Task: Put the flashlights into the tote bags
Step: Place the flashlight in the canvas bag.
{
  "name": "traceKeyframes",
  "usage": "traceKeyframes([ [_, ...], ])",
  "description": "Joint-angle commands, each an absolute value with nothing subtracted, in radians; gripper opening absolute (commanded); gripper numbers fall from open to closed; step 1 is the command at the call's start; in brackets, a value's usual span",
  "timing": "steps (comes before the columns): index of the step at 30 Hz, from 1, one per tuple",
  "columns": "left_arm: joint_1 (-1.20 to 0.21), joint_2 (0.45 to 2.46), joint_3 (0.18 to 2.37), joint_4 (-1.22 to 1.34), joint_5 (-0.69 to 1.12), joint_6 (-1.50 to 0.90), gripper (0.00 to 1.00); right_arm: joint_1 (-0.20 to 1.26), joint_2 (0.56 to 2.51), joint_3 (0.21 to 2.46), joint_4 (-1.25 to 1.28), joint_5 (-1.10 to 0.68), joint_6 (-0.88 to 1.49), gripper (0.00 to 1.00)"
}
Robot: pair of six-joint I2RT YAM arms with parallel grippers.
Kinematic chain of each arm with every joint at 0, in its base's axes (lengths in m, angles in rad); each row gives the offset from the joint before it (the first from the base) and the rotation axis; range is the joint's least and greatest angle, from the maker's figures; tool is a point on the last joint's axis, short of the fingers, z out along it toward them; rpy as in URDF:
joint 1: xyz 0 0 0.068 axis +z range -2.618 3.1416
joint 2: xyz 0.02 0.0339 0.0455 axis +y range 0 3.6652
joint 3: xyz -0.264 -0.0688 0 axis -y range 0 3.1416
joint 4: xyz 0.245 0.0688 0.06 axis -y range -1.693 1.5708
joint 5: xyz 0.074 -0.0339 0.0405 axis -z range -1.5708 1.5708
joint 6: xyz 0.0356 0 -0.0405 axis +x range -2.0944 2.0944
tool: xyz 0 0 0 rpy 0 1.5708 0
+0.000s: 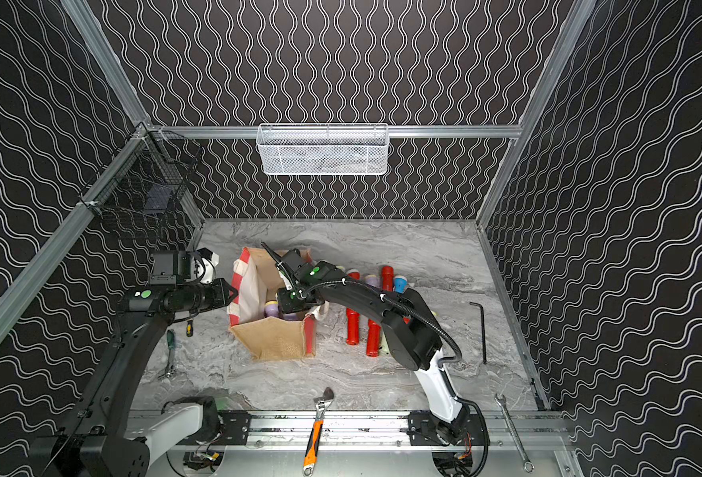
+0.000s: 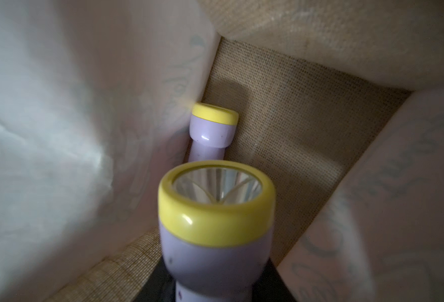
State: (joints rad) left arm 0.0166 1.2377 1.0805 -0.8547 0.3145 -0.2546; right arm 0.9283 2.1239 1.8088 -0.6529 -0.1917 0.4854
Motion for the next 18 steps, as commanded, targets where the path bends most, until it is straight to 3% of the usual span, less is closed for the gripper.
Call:
traceKeyframes([
  [1, 0.017, 1.235, 1.081, -0.832, 0.31, -0.23, 0.22, 0.928, 2.149, 1.823, -0.714, -0.159, 0.485, 0.15],
  [18, 0.017, 1.221, 1.068, -0.831, 0.29, -0.226, 0.22, 0.906, 2.324, 1.884, -0.777, -0.211, 0.534, 0.18],
])
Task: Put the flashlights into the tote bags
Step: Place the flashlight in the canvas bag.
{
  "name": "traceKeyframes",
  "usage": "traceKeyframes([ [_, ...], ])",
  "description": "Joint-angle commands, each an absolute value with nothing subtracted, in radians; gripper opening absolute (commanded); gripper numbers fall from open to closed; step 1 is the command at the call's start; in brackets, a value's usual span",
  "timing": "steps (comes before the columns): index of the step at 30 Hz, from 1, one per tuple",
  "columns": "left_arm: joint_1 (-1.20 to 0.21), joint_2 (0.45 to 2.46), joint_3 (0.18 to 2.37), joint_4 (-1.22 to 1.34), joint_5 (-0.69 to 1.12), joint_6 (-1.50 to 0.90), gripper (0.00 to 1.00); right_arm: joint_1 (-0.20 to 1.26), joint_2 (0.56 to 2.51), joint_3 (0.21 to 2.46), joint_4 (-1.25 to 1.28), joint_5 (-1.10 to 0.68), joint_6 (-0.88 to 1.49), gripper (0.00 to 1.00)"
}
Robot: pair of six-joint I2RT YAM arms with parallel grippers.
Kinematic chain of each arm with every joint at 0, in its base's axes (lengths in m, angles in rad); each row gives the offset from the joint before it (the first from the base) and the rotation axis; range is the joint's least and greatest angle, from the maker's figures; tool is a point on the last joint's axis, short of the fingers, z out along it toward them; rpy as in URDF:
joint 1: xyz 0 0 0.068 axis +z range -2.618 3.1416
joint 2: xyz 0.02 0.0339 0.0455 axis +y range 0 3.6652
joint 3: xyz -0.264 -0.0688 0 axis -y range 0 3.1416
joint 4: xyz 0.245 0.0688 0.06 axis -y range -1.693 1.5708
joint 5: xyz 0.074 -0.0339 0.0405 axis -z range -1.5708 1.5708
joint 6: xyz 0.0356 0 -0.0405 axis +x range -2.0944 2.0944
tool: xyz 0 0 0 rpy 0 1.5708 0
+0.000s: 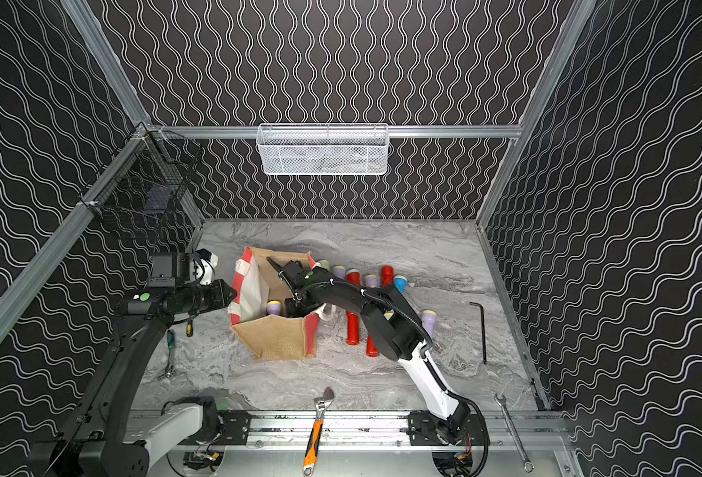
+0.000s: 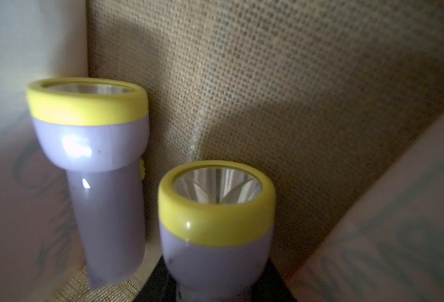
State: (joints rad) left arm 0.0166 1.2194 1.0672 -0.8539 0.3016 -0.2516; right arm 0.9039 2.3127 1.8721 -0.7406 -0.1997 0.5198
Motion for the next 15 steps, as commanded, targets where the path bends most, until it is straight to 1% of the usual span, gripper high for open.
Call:
traceKeyframes([
  [1, 0.017, 1.222, 1.066, -0.831, 0.29, -0.226, 0.23, 0.904, 2.329, 1.889, -0.781, -0.211, 0.532, 0.18],
  [5, 0.017, 1.229, 1.064, -0.827, 0.291, -0.227, 0.23, 0.9, 2.343, 1.885, -0.782, -0.209, 0.526, 0.2],
  [9, 0.017, 1.23, 1.061, -0.828, 0.29, -0.227, 0.23, 0.896, 2.368, 1.885, -0.785, -0.231, 0.524, 0.27],
  [13, 0.017, 1.219, 1.06, -0.831, 0.287, -0.229, 0.25, 0.893, 2.38, 1.891, -0.788, -0.252, 0.523, 0.41],
  [15, 0.017, 1.217, 1.06, -0.834, 0.289, -0.228, 0.25, 0.891, 2.379, 1.899, -0.793, -0.253, 0.516, 0.46],
])
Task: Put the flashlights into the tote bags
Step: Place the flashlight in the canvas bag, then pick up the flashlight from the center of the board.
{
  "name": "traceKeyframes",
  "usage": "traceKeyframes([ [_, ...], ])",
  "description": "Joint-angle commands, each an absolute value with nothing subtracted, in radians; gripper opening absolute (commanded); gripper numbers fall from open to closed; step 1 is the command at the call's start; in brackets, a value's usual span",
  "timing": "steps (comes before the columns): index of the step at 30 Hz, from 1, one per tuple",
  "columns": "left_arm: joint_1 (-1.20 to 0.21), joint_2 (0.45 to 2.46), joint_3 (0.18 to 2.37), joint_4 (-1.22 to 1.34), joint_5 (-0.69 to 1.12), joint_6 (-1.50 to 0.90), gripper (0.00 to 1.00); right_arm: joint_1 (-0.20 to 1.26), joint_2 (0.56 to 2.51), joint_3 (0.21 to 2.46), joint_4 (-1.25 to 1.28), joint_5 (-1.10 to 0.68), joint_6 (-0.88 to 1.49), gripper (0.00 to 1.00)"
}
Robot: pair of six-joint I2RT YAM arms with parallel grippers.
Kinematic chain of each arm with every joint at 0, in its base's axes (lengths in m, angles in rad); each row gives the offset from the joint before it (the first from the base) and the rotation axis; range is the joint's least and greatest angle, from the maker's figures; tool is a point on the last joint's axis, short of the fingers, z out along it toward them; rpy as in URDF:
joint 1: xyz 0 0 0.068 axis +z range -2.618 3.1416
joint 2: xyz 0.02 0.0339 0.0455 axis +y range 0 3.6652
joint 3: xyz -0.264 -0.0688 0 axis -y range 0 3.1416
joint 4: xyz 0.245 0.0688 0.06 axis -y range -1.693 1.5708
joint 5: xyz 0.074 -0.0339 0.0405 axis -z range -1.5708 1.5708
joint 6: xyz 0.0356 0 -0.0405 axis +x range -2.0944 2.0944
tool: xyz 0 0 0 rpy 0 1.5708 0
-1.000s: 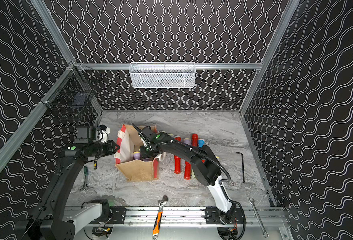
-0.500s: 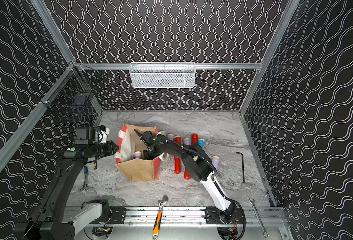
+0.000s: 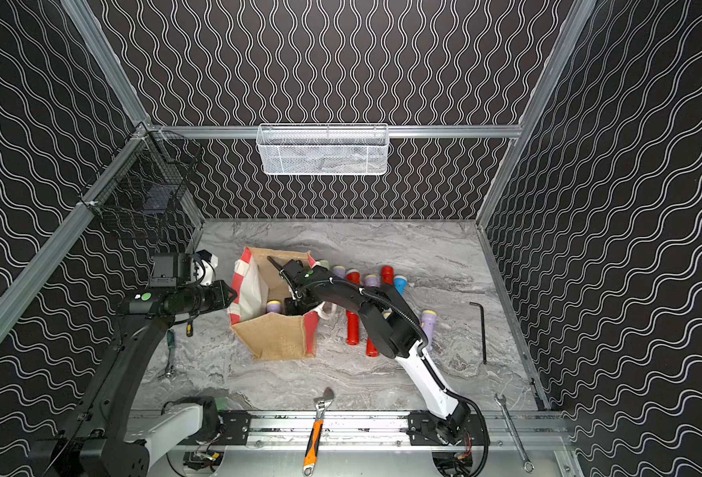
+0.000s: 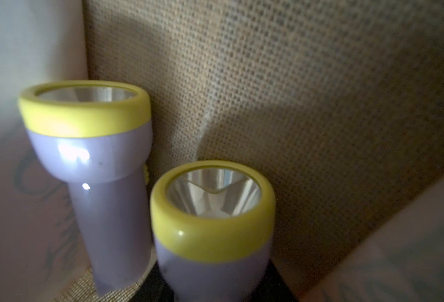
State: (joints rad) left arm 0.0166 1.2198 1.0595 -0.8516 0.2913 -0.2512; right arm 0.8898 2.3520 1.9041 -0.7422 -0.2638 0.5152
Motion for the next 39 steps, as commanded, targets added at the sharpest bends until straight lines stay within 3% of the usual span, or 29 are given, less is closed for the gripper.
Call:
traceKeyframes([
  [1, 0.017, 1.216, 1.059, -0.833, 0.286, -0.229, 0.25, 0.89, 2.377, 1.901, -0.791, -0.253, 0.514, 0.48],
  [5, 0.017, 1.225, 1.064, -0.833, 0.288, -0.228, 0.26, 0.886, 2.363, 1.912, -0.791, -0.268, 0.509, 0.58],
  [12, 0.017, 1.234, 1.071, -0.832, 0.302, -0.23, 0.26, 0.881, 2.323, 1.939, -0.8, -0.249, 0.499, 0.58],
  [18, 0.017, 1.231, 1.081, -0.838, 0.299, -0.227, 0.29, 0.873, 2.274, 2.015, -0.851, -0.239, 0.471, 0.69],
  [35, 0.017, 1.254, 1.086, -0.847, 0.29, -0.227, 0.3, 0.872, 1.85, 1.895, -0.755, -0.302, 0.373, 0.69],
  [39, 0.017, 1.254, 1.077, -0.832, 0.281, -0.229, 0.3, 0.871, 1.636, 1.698, -0.662, -0.175, 0.347, 0.67],
])
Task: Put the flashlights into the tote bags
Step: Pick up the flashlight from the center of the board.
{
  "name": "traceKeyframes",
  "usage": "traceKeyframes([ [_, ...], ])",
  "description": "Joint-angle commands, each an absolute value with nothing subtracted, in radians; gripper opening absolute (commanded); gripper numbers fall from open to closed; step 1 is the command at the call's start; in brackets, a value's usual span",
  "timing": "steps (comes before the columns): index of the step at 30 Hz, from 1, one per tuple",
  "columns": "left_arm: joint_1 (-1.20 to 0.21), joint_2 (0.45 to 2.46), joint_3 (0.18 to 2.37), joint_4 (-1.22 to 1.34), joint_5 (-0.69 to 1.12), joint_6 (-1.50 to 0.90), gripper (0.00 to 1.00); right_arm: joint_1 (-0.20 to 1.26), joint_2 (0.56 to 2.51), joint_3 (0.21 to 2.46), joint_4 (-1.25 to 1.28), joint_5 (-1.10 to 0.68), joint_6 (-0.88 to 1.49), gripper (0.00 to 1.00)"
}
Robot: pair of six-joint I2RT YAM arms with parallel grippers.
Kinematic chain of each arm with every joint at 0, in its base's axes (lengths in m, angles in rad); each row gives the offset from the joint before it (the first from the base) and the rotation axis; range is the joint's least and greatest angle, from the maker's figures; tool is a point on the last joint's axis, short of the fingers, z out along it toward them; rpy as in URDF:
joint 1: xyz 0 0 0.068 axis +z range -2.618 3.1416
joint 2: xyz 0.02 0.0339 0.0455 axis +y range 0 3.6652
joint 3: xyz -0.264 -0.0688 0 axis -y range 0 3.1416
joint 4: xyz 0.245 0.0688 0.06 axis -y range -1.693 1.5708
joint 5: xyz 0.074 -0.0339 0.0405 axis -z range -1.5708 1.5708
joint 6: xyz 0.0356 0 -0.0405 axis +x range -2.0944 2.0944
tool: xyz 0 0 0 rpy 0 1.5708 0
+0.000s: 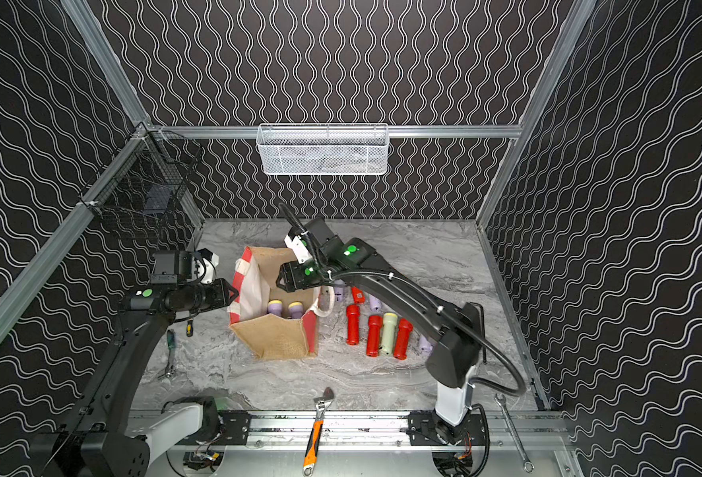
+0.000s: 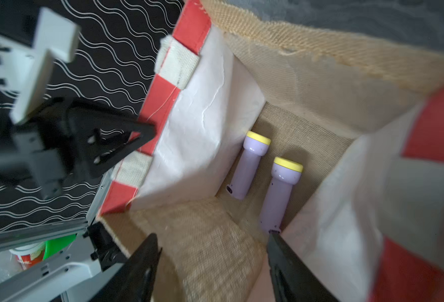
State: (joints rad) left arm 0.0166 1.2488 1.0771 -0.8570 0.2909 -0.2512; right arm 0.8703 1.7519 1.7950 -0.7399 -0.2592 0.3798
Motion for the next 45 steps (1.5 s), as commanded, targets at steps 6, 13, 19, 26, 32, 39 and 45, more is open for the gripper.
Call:
traceKeyframes([
  [6, 0.017, 1.279, 1.086, -0.844, 0.259, -0.224, 0.3, 0.77, 1.304, 1.362, -0.515, -0.08, 0.423, 0.69],
  [13, 0.017, 1.269, 1.101, -0.847, 0.262, -0.233, 0.3, 0.626, 1.287, 1.156, -0.564, -0.062, 0.488, 0.68],
  [19, 0.017, 1.272, 1.118, -0.868, 0.254, -0.232, 0.3, 0.593, 1.455, 1.11, -0.538, -0.096, 0.509, 0.67],
  [26, 0.017, 1.275, 1.116, -0.877, 0.233, -0.22, 0.31, 0.592, 1.588, 1.093, -0.503, -0.131, 0.538, 0.65],
  [32, 0.017, 1.286, 1.1, -0.868, 0.235, -0.218, 0.33, 0.629, 1.631, 1.064, -0.487, -0.142, 0.584, 0.63],
  [39, 0.017, 1.282, 1.095, -0.864, 0.236, -0.213, 0.34, 0.678, 1.718, 1.09, -0.504, -0.099, 0.607, 0.64],
  [45, 0.017, 1.28, 1.096, -0.862, 0.242, -0.212, 0.34, 0.678, 1.728, 1.098, -0.533, -0.057, 0.612, 0.64],
])
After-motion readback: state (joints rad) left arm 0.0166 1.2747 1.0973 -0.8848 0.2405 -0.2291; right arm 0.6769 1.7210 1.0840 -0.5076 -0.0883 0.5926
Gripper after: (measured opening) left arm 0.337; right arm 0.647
